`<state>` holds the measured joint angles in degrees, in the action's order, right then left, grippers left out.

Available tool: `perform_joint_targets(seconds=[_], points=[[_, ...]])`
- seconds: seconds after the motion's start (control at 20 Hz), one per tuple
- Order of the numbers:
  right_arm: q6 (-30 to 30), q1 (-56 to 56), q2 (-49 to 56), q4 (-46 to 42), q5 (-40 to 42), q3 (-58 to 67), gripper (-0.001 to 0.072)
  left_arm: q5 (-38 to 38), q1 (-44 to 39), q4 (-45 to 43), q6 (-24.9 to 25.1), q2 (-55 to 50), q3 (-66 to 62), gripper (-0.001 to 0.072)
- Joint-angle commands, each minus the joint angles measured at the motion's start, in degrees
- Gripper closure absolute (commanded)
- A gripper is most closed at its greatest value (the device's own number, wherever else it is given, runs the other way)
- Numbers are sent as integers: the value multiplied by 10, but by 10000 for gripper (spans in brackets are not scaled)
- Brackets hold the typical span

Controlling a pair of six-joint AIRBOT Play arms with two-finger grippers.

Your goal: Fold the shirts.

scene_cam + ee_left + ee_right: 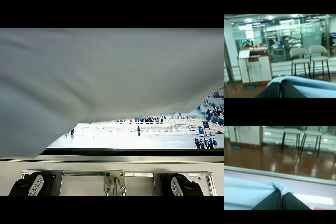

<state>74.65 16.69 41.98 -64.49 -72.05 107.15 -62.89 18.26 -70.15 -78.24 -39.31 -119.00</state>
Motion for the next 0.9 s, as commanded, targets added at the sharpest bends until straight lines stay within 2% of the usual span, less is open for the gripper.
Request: perform_joint_targets(seconds=[0.0, 0.25, 0.4, 0.55, 0.65, 0.85], points=[[41, 0, 35, -27, -110, 5, 651, 7, 0, -19, 0, 7, 52, 672], [72, 0, 190, -24, -234, 4, 651, -31, 0, -19, 10, -32, 176, 671], [77, 0, 310, -22, -264, 4, 651, -37, 0, -19, 11, -83, 271, 671], [83, 0, 442, -17, -235, 4, 651, -36, -1, -19, 10, -163, 342, 671], [83, 0, 521, -10, -188, 5, 651, -36, -7, -4, 10, -229, 363, 671], [94, 0, 605, -9, -77, 5, 650, -2, -34, 102, 10, -361, 363, 670]])
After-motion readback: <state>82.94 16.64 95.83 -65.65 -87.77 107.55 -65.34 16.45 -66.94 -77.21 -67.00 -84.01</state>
